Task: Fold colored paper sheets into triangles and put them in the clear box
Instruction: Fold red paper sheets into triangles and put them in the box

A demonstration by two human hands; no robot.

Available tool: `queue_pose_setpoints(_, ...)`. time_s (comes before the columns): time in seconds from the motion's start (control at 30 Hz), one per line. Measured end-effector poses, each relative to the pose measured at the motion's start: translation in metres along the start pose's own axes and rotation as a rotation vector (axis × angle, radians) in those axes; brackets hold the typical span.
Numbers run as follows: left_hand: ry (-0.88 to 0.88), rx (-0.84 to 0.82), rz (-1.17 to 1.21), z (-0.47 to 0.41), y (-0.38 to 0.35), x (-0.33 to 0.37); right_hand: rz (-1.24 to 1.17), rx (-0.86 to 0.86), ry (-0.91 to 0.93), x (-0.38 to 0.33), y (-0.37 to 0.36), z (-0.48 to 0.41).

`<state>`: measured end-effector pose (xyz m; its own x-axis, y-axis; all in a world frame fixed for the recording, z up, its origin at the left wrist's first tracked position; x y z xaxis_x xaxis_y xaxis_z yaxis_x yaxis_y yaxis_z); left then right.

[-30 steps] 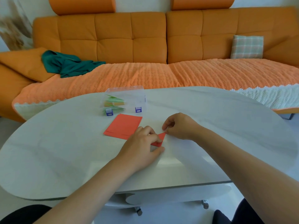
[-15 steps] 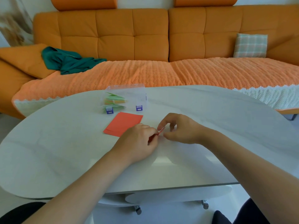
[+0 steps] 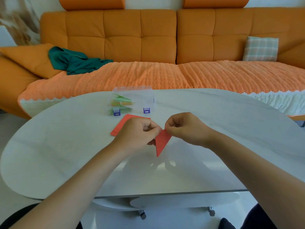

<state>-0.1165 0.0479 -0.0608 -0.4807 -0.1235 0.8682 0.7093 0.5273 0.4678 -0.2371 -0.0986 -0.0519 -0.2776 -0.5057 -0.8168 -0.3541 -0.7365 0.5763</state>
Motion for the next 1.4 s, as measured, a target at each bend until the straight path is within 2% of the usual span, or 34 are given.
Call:
queue_pose_setpoints(0.47,-0.006,0.018,-0.167,-0.002,0.020,-0.008,0.058,0.092,-0.061,0.004,-0.002,-0.005)
queue_pose_setpoints(0.67,0.035,0.064,-0.109,-0.004,0.035,-0.011,0.058,0.190,-0.090,0.017,0.007,-0.008)
queue_pose_setpoints(0.77,-0.009,0.037,-0.140,-0.002,0.029,-0.009,-0.023,0.133,-0.028,0.009,0.000,-0.007)
queue_pose_setpoints(0.87,-0.040,0.031,-0.146,-0.001,0.022,-0.006,0.020,0.066,0.021,0.003,-0.011,-0.006)
queue_pose_setpoints(1.07,-0.102,0.036,-0.221,0.000,0.011,-0.002,0.037,0.064,0.037,-0.002,-0.017,-0.003)
queue_pose_setpoints(1.27,0.054,-0.005,-0.097,-0.004,0.029,-0.006,0.038,0.105,-0.022,-0.002,-0.006,-0.004)
queue_pose_setpoints(1.4,0.069,0.116,-0.052,-0.007,0.042,-0.016,-0.025,0.194,-0.086,0.001,0.007,-0.004)
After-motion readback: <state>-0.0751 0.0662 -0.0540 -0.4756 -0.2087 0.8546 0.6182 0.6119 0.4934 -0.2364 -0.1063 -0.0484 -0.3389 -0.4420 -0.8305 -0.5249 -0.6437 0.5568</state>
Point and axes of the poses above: each hand's wrist, its own z-axis away from the middle knuckle, its own y-axis out of the back of the hand, x = y × z, the point moved 1 cm from there along -z, towards the middle knuckle, and after that the axes turned 4 degrees about -y, right-handed, at the moved point
